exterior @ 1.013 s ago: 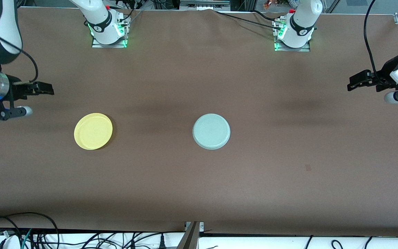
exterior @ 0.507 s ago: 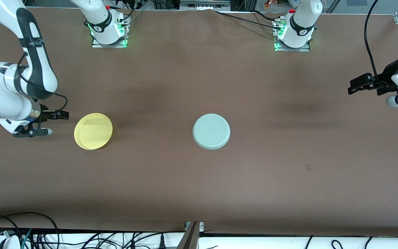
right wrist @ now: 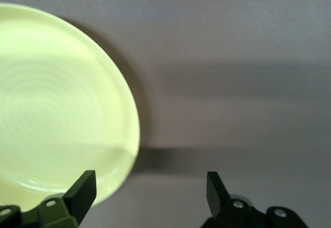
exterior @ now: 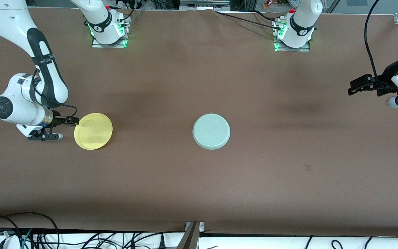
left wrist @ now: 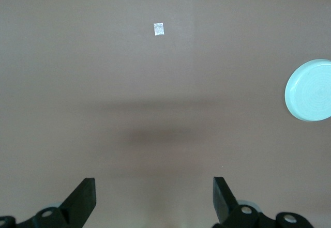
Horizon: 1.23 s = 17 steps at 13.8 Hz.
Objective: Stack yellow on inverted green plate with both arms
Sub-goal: 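Reach the right gripper to the yellow plate rim and grasp it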
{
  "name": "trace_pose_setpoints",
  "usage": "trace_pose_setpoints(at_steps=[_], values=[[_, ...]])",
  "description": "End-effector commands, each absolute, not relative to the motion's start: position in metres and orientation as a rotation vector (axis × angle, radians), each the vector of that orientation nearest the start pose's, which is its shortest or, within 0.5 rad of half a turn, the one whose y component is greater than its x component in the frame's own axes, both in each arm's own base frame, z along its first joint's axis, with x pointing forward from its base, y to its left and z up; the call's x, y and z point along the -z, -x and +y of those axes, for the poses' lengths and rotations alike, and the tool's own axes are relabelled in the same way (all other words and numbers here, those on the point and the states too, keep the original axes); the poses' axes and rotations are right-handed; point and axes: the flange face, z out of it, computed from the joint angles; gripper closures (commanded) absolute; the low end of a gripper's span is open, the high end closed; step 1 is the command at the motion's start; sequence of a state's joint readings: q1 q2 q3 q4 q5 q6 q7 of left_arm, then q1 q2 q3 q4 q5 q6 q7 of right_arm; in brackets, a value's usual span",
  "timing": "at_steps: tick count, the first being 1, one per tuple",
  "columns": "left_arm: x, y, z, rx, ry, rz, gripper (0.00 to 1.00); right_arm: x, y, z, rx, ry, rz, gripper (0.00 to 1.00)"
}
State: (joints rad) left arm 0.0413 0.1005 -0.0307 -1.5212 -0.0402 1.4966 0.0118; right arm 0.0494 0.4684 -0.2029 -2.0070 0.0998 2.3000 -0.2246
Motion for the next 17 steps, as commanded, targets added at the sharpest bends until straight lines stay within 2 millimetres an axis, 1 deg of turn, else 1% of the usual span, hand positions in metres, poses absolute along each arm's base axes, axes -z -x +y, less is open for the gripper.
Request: trace_pose_setpoints(at_steps=[1,2,3,4,5,6,7,8,9,10,11,13,15,16,17], values=[[-0.590,-0.579,0.005,-0.184,3.193,0.026,0.00,-0.203,-0.596,-0.077,-0.228,3.097,-0.024,0.05],[-0.590,-0.579,0.006,-0.184,3.194,0.024,0.00,-0.199,-0.597,-0.077,-0.203,3.102,-0.031,0.06],[-0.590,-0.579,0.007,-0.184,3.194,0.019,0.00,-0.194,-0.596,-0.079,-0.200,3.105,-0.040,0.15],[-0.590,-0.579,0.007,-0.184,3.196,0.019,0.00,-0.192,-0.596,-0.081,-0.202,3.104,-0.049,0.30],[-0.588,-0.580,0.006,-0.189,3.197,0.019,0.00,-0.192,-0.596,-0.082,-0.202,3.104,-0.054,0.41],[-0.585,-0.581,0.006,-0.196,3.200,0.016,0.00,-0.189,-0.596,-0.082,-0.207,3.104,-0.054,0.48],[-0.584,-0.582,0.006,-0.199,3.200,0.014,0.00,-0.188,-0.596,-0.083,-0.205,3.105,-0.054,0.53],[-0.583,-0.582,0.006,-0.201,3.198,0.016,0.00,-0.188,-0.596,-0.083,-0.205,3.105,-0.054,0.61],[-0.583,-0.582,0.008,-0.201,3.198,0.014,0.00,-0.187,-0.596,-0.083,-0.207,3.104,-0.054,0.73],[-0.583,-0.582,0.009,-0.201,3.197,0.011,0.00,-0.187,-0.596,-0.080,-0.210,3.103,-0.061,0.89],[-0.583,-0.582,0.009,-0.201,3.197,0.011,0.00,-0.187,-0.597,-0.073,-0.212,3.101,-0.077,1.00],[-0.583,-0.582,0.008,-0.201,3.198,0.011,0.00,-0.194,-0.601,-0.058,-0.199,3.089,-0.100,1.00],[-0.583,-0.583,0.008,-0.201,3.200,0.011,0.00,-0.216,-0.611,-0.035,-0.181,3.065,-0.158,1.00],[-0.587,-0.583,0.008,-0.187,3.202,0.009,0.00,-0.229,-0.620,-0.022,-0.196,3.046,-0.192,1.00],[-0.588,-0.586,0.008,-0.182,3.204,0.010,0.00,-0.245,-0.630,-0.008,-0.207,3.028,-0.217,1.00]])
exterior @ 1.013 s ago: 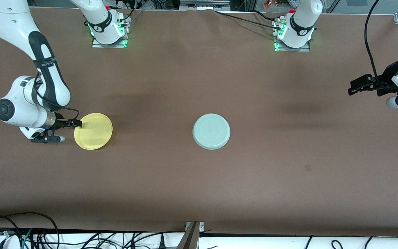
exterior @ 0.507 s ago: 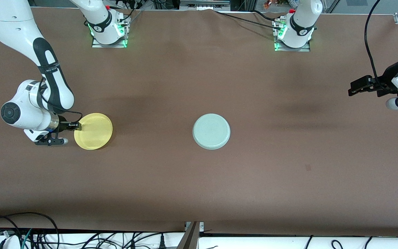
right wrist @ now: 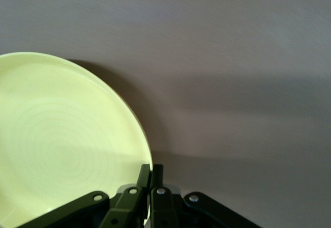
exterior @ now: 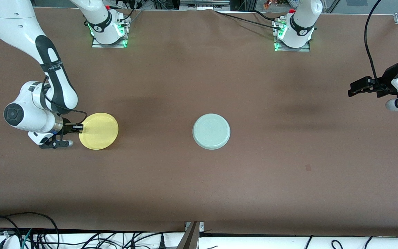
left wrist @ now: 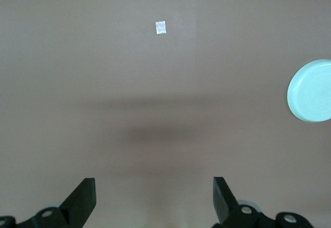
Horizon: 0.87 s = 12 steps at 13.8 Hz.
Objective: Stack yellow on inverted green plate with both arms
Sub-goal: 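Lift the yellow plate and carry it over the green plate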
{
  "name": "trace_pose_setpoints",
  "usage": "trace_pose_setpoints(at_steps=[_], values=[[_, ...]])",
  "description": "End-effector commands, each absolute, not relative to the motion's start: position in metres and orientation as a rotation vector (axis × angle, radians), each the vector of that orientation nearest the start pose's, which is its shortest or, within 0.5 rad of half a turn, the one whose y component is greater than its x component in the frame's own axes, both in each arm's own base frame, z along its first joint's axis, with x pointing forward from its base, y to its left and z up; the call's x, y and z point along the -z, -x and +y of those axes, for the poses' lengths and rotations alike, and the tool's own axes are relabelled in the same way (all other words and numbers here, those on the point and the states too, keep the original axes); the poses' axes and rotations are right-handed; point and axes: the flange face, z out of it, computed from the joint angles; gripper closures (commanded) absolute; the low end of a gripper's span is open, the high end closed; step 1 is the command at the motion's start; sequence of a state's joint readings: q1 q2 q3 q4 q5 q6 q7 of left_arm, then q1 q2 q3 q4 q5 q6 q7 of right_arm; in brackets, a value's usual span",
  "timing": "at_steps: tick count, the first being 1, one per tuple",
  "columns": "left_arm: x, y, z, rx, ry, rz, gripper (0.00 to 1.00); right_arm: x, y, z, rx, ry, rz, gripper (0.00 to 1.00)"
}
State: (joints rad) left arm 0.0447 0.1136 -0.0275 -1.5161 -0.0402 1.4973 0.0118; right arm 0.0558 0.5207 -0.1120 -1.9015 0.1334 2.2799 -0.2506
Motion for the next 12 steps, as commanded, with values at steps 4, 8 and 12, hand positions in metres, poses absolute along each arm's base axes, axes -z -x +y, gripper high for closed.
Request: trace_pose_setpoints(at_steps=[4,8,12], values=[[-0.591,-0.590,0.007,-0.167,3.203,0.010,0.00,-0.289,-0.653,0.081,-0.147,2.857,-0.191,1.00],[-0.590,-0.590,0.007,-0.170,3.204,0.007,0.00,-0.298,-0.649,0.196,-0.170,2.854,-0.021,1.00],[-0.590,-0.590,0.006,-0.170,3.203,0.005,0.00,-0.267,-0.627,0.334,-0.126,2.817,0.173,1.00]])
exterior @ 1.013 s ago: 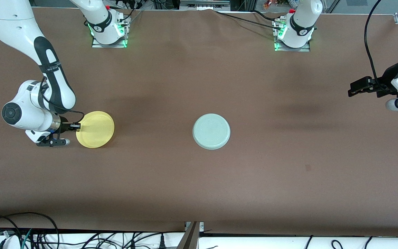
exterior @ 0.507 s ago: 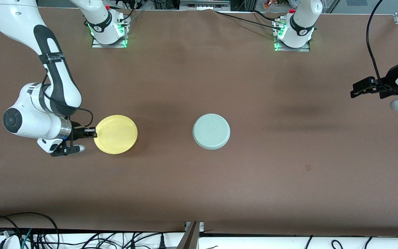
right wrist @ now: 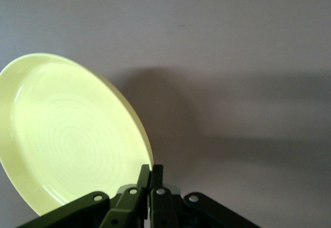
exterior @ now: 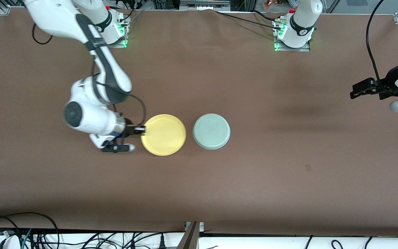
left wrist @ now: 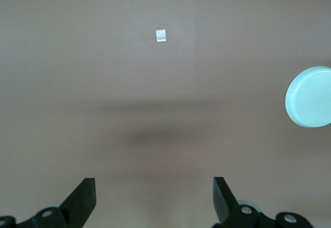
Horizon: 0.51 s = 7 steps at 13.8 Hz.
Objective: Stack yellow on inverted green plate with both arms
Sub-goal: 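Lift the yellow plate and carry it over the green plate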
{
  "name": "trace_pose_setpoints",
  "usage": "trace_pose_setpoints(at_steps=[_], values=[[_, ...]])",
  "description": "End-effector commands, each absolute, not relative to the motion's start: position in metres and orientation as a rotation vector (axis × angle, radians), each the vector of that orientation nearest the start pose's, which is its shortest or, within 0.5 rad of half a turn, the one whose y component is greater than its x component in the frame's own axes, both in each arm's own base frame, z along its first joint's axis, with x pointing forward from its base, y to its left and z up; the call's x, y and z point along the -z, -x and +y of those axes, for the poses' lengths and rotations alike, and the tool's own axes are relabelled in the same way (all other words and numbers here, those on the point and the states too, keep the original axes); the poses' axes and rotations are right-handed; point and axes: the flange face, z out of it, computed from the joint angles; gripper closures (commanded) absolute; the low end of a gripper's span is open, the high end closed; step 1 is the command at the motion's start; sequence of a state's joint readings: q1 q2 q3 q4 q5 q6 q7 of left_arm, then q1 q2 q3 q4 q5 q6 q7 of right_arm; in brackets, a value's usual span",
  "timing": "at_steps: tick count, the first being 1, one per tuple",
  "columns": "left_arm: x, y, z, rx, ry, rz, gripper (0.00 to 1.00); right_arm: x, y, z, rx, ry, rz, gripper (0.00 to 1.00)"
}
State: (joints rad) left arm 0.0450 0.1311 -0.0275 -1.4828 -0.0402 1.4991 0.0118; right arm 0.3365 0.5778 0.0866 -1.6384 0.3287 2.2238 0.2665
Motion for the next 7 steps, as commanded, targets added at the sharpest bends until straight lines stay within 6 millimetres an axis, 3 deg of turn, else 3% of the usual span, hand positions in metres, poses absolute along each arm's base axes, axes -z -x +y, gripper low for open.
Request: trace_pose_setpoints(at_steps=[1,3,7], values=[[-0.590,-0.590,0.005,-0.170,3.204,0.005,0.00,-0.257,-0.622,0.360,-0.130,2.813,0.227,1.00],[-0.590,-0.590,0.006,-0.170,3.206,0.005,0.00,-0.242,-0.610,0.402,-0.123,2.801,0.300,1.00],[-0.590,-0.590,0.006,-0.170,3.206,0.005,0.00,-0.226,-0.595,0.416,-0.156,2.807,0.342,1.00]])
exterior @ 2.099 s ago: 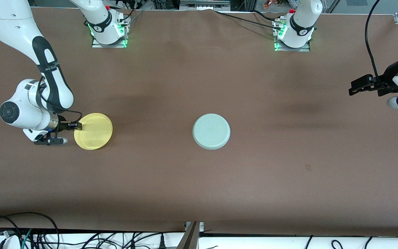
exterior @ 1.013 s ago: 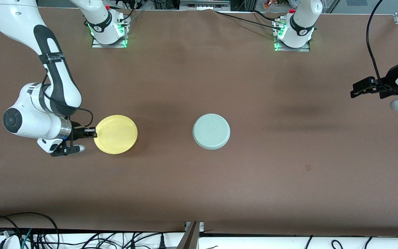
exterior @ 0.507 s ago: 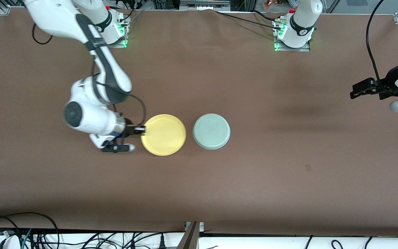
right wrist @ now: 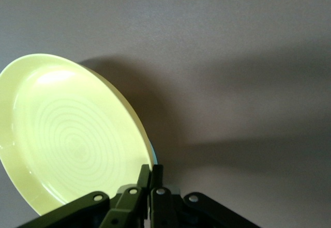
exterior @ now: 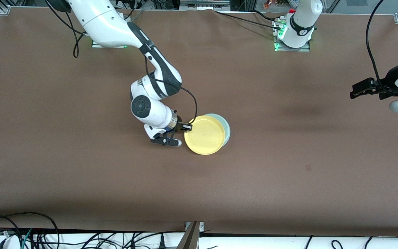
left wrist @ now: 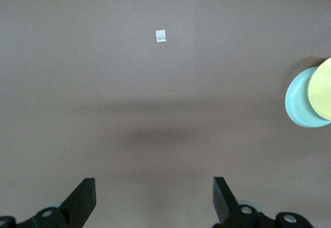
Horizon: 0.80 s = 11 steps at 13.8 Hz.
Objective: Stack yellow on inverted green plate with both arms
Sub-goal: 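Lift the yellow plate and carry it over the green plate, then lower the yellow plate onto the green plate and open the right gripper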
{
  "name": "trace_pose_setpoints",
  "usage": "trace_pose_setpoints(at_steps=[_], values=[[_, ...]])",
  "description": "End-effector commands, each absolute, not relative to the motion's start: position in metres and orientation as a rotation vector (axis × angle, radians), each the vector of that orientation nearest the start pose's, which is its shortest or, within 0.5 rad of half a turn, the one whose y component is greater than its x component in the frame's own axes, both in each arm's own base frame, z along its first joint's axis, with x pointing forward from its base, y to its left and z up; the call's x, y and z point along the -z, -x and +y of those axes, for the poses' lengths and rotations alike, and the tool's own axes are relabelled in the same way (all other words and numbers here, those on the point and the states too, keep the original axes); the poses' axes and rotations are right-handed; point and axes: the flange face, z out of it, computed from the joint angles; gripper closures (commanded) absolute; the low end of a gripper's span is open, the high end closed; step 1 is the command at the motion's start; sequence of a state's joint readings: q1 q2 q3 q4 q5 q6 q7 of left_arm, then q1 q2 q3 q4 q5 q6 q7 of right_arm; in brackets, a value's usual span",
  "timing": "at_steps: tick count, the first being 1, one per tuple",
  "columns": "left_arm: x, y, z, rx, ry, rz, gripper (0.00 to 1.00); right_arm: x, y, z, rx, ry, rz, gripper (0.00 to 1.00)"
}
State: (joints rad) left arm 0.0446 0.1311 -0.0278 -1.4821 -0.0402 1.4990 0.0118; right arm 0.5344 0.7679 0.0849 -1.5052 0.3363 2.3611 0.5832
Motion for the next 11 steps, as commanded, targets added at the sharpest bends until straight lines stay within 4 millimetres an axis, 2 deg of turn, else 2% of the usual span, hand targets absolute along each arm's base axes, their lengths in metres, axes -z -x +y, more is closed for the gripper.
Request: trace_pose_setpoints(at_steps=[1,2,8,11], values=[[-0.590,-0.590,0.005,-0.170,3.206,0.007,0.00,-0.224,-0.591,0.421,-0.167,2.803,0.390,1.00],[-0.590,-0.590,0.005,-0.170,3.206,0.007,0.00,-0.223,-0.584,0.430,-0.171,2.802,0.394,1.00],[-0.590,-0.590,0.005,-0.170,3.206,0.007,0.00,-0.218,-0.566,0.443,-0.235,2.804,0.406,1.00],[-0.590,-0.590,0.007,-0.170,3.206,0.005,0.00,-0.219,-0.564,0.446,-0.245,2.795,0.411,1.00]])
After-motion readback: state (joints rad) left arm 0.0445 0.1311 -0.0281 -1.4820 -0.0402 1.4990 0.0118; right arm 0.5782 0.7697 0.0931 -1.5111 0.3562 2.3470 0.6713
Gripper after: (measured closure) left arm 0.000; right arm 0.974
